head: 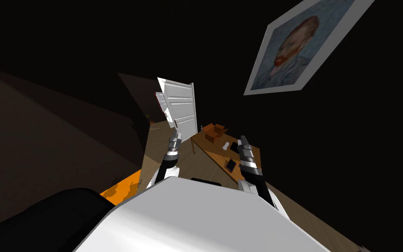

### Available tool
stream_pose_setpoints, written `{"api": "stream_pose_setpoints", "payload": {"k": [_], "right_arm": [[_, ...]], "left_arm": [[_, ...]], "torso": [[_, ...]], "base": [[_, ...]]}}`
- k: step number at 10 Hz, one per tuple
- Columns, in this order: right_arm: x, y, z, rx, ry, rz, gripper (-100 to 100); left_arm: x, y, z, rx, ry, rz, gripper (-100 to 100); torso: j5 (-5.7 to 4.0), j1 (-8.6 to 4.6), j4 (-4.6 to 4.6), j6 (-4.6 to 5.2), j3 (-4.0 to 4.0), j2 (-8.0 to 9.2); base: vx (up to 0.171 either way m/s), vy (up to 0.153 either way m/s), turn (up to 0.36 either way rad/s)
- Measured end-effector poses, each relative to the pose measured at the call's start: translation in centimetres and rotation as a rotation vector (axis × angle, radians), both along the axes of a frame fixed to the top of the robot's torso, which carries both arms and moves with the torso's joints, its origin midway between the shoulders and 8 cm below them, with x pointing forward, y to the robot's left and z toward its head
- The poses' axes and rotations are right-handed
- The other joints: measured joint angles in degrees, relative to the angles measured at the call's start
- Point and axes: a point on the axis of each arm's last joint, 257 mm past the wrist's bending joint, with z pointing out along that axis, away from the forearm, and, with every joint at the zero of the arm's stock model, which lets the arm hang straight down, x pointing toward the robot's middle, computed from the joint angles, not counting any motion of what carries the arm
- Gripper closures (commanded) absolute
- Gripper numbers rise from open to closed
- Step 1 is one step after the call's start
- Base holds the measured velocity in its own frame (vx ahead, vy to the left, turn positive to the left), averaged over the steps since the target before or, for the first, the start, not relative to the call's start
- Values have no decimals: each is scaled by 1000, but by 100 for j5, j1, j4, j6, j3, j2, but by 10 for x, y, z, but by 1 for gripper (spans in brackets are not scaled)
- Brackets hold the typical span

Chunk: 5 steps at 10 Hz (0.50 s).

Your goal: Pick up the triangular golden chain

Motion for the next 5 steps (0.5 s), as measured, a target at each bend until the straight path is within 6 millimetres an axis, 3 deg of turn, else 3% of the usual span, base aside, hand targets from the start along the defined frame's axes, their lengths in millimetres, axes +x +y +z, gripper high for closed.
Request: {"api": "stream_pose_setpoints", "payload": {"k": [5], "right_arm": [[8,19,-16,-141,35,62,-100]], "left_arm": [[0,0,0,0,0,0,0]], "torso": [[-3,-13,3,0,9,16]], "base": [[-39,-25,16]]}}
